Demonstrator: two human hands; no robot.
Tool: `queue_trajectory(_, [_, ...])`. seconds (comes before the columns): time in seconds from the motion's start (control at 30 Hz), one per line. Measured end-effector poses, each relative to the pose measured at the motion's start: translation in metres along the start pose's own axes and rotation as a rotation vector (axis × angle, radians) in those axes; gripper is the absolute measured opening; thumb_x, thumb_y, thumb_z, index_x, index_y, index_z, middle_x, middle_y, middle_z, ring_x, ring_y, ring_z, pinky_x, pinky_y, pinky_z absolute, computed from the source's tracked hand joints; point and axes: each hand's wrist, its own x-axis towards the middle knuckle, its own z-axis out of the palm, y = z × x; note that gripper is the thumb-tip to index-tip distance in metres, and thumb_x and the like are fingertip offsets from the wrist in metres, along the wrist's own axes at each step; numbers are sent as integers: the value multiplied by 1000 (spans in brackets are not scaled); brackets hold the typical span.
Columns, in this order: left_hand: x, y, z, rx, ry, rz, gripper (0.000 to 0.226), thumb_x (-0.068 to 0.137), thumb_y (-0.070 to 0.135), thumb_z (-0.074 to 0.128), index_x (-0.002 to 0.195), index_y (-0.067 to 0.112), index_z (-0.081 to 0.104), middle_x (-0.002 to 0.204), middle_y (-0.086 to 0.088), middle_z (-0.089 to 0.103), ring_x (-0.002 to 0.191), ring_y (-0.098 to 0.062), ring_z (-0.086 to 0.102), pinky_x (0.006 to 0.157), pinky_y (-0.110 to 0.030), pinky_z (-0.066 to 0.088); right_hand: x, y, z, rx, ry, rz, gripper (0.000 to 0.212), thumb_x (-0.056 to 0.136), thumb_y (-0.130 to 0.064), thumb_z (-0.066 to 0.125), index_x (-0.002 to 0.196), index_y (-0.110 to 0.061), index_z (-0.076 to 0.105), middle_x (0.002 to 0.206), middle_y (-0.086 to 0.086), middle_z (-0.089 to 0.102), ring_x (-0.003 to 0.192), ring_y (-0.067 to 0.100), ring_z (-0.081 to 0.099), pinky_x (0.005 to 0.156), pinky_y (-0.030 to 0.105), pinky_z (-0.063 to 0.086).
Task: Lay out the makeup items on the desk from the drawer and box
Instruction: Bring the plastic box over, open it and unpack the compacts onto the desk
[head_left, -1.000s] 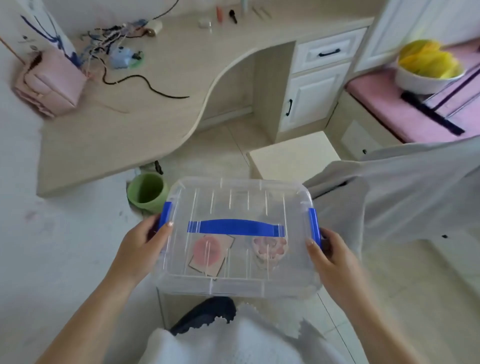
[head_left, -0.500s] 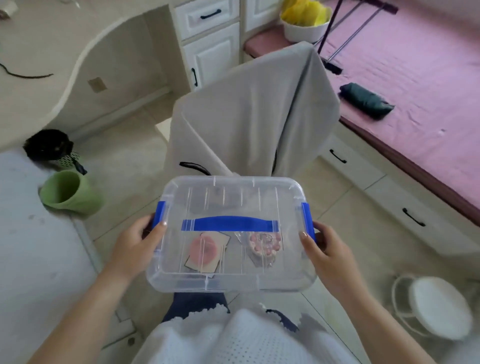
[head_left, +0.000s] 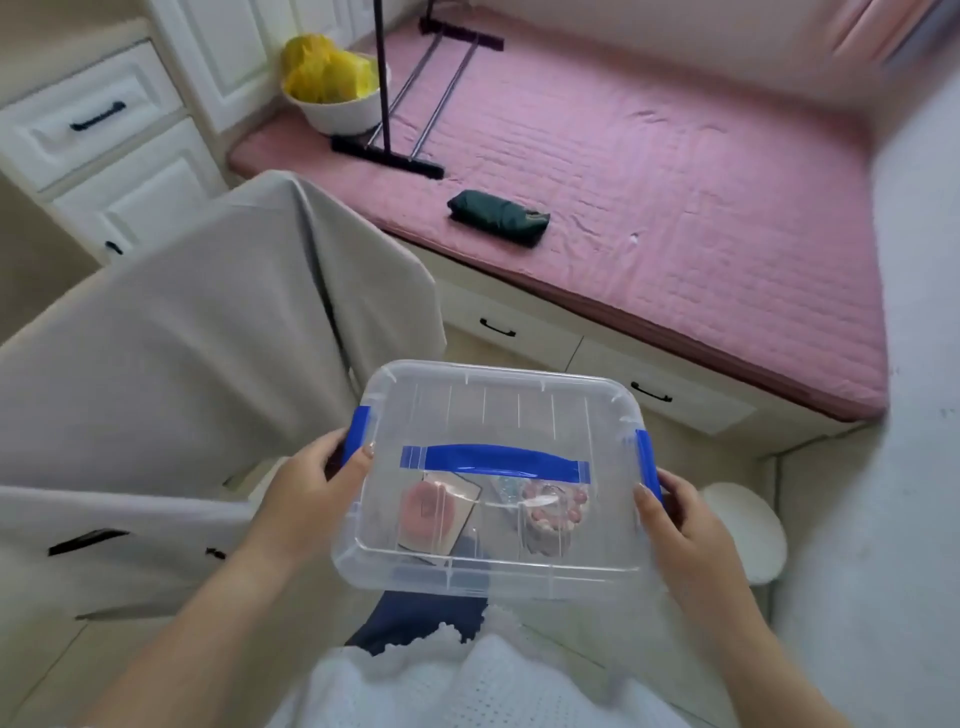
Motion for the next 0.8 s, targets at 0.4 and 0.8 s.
queue_trajectory(0.4, [240,123,35,-63,-47,188,13,90,41,57,102,41,60,82,13,69,78,-6,64,65,-21,47,219,-89,-41,6,179,-53,25,90,-38,53,114,-33,57,93,-16,68,84,5,64,70,29,49])
queue_trajectory(0.8, [427,172,22,-5,258,75,14,93,38,51,102,32,60,74,9,64,72,-9,60,58,-20,44,486,-189,6,-50,-18,-223,32,92,-35,50,123,-28,54,84,-17,64,74,1,61,55,23,41])
